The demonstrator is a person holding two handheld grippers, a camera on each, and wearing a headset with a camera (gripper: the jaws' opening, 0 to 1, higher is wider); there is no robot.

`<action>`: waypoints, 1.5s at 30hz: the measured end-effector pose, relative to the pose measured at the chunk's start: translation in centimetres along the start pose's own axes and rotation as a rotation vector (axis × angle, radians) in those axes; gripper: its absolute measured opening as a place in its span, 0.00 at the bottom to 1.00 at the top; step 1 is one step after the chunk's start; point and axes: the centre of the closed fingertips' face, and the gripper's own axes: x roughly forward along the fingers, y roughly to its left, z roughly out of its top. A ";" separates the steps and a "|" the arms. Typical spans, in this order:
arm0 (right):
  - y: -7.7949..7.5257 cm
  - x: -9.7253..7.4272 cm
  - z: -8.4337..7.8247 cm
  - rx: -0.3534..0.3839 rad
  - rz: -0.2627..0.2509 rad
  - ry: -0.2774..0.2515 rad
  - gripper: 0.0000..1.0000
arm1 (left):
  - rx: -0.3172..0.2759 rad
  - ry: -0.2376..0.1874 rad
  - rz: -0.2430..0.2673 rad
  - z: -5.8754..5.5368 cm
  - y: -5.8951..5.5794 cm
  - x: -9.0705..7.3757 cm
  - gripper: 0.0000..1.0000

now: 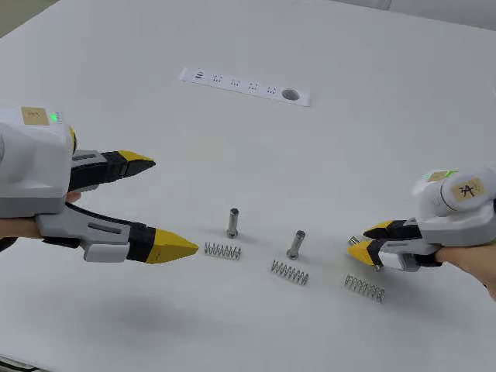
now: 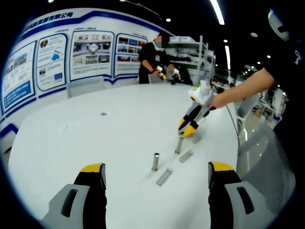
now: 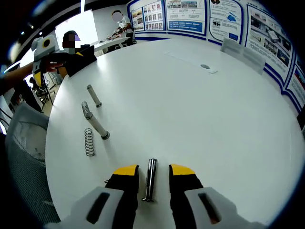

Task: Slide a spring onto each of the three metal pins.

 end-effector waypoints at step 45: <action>1.2 0.0 0.2 -0.074 -0.048 0.007 0.07 | 0.026 0.014 -0.022 0.3 -1.3 -0.2 0.88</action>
